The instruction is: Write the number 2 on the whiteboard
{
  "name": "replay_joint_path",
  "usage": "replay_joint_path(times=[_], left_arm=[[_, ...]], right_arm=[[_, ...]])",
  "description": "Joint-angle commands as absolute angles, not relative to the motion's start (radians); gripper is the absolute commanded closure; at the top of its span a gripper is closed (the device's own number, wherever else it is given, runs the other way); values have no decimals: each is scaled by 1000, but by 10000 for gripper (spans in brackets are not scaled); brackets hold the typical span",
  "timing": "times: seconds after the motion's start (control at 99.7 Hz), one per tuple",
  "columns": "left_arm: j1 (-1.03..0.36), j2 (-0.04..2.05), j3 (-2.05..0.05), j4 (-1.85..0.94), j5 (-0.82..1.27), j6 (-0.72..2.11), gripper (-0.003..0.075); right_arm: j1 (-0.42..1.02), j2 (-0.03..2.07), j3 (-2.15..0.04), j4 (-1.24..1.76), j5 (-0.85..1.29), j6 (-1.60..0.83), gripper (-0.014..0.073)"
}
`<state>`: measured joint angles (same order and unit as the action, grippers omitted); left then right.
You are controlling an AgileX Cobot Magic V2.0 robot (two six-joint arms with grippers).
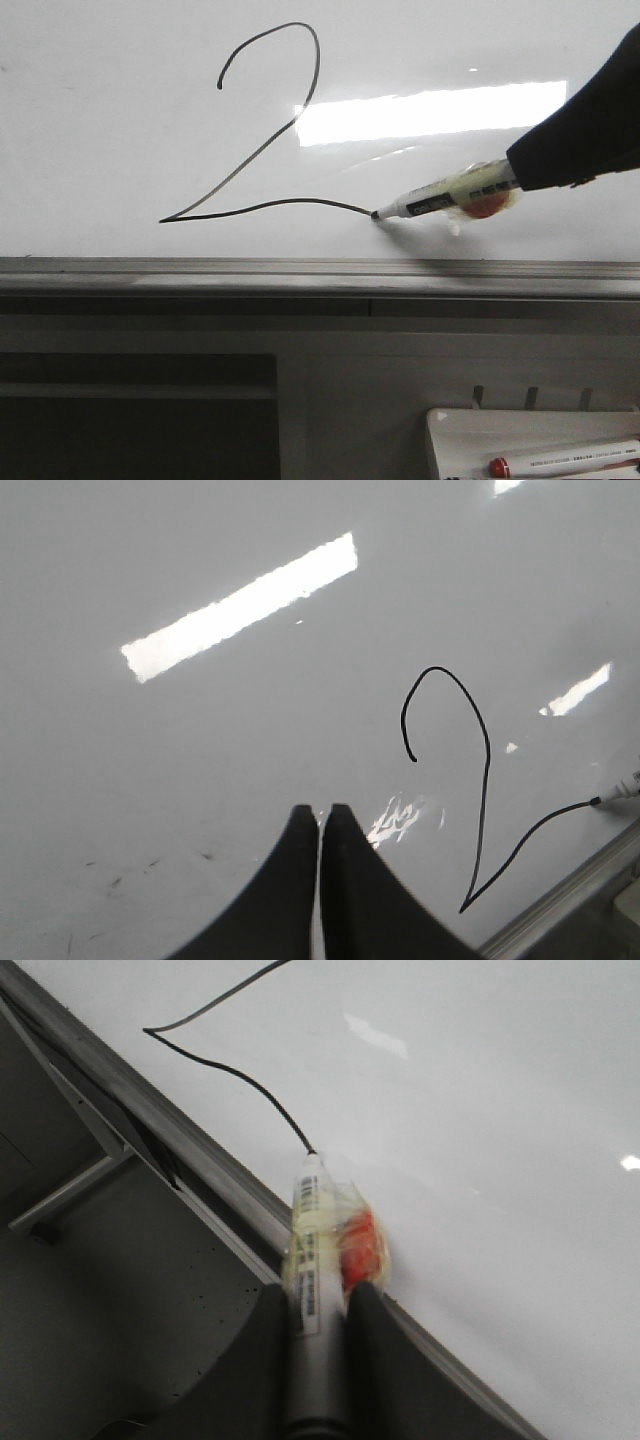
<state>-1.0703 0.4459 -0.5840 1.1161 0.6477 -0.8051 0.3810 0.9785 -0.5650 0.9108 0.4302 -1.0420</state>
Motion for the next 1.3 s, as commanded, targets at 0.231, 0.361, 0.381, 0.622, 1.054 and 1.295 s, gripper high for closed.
replay_joint_path(times=[0.231,0.361,0.381,0.622,1.054,1.295], left_arm=[[-1077,506,-575,1144,317,-818,702],[-1077,592,-545,1149,268,-818,562],[-1077,611,-545,1153,262,-818,540],[-1077,840,-545,1359,240,-818,433],[-1077,981,-580,1388,339,-822,438],[-1077,981,-580,1389,322,-822,470]], right_arm=[[370,973,-779,919,641,-1037,661],[391,1024,-849,919,669,-1037,661],[398,1031,-855,919,669,-1037,661],[550,1152,-927,919,611,-1018,661],[684,1195,-987,919,583,-960,661],[686,1195,-987,919,597,-958,661]])
